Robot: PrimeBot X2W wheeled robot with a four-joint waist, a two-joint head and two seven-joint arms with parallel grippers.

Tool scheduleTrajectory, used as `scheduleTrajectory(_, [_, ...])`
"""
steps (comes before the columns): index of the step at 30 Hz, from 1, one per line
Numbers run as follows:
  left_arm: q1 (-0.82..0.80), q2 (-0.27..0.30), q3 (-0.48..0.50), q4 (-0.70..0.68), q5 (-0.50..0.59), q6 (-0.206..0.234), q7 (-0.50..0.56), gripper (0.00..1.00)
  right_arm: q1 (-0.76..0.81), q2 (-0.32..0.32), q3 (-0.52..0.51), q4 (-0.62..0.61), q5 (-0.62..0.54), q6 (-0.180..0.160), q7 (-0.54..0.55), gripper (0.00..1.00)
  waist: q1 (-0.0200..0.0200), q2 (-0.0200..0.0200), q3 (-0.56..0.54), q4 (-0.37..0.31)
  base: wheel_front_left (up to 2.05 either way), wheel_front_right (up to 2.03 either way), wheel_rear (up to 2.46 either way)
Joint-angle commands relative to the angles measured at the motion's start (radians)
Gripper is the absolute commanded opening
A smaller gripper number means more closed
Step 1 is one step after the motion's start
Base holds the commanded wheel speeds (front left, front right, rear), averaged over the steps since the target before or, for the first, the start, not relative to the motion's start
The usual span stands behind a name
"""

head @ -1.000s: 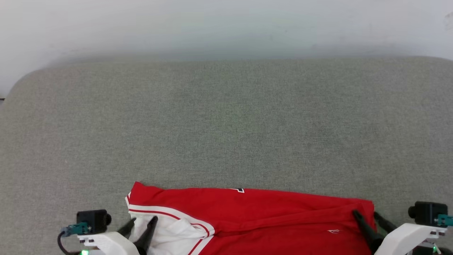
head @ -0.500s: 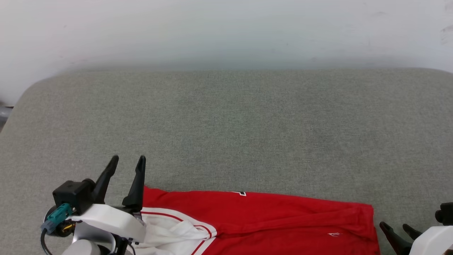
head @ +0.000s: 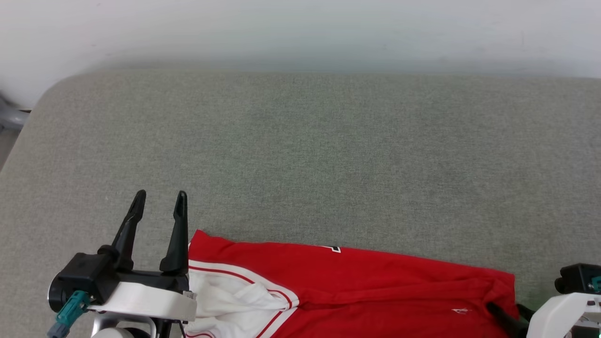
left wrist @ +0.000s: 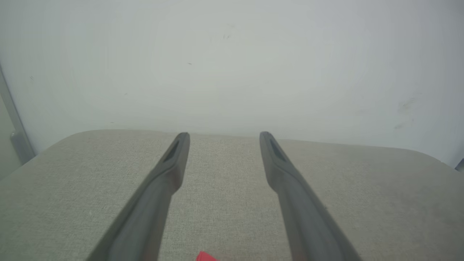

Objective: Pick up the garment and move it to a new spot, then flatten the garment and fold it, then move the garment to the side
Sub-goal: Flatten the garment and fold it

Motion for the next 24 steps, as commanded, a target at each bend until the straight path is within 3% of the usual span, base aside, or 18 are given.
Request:
scheduleTrajectory(1, [0.012,-0.008,0.008,0.000,0.010,-0.009,-0.002,1.00,-0.014,0.001,0.010,0.014,0.007,0.000,0.003,1.00,0.0000,-0.0001,0.009,0.007,0.00,0.00,0.00])
scheduleTrajectory(6, [0.016,-0.041,0.044,0.018,0.045,-0.045,-0.002,1.00,-0.032,0.013,0.071,0.083,0.041,0.000,0.015,1.00,0.0000,-0.0001,0.029,0.015,0.00,0.00,0.00])
scheduleTrajectory(7, [0.014,-0.046,0.050,0.020,0.051,-0.052,-0.002,1.00,-0.031,0.018,0.084,0.094,0.047,0.000,0.026,0.57,0.0000,-0.0001,0.031,0.016,0.00,0.00,0.00])
scheduleTrajectory(10, [0.015,-0.063,0.063,0.029,0.069,-0.067,-0.002,1.00,-0.028,0.025,0.108,0.114,0.061,0.001,0.032,0.00,0.0000,-0.0001,0.036,0.018,0.00,0.00,0.00])
scheduleTrajectory(19, [0.034,-0.073,0.067,0.073,0.123,-0.110,-0.002,1.00,-0.041,-0.017,0.091,0.086,0.058,-0.001,0.005,0.00,0.0000,-0.0001,-0.001,0.001,0.00,0.00,0.00])
scheduleTrajectory(24, [0.049,-0.069,0.067,0.095,0.138,-0.107,-0.002,1.00,-0.056,-0.047,0.051,0.070,0.055,-0.001,0.024,0.00,0.0000,-0.0001,-0.036,-0.020,0.00,0.00,0.00])
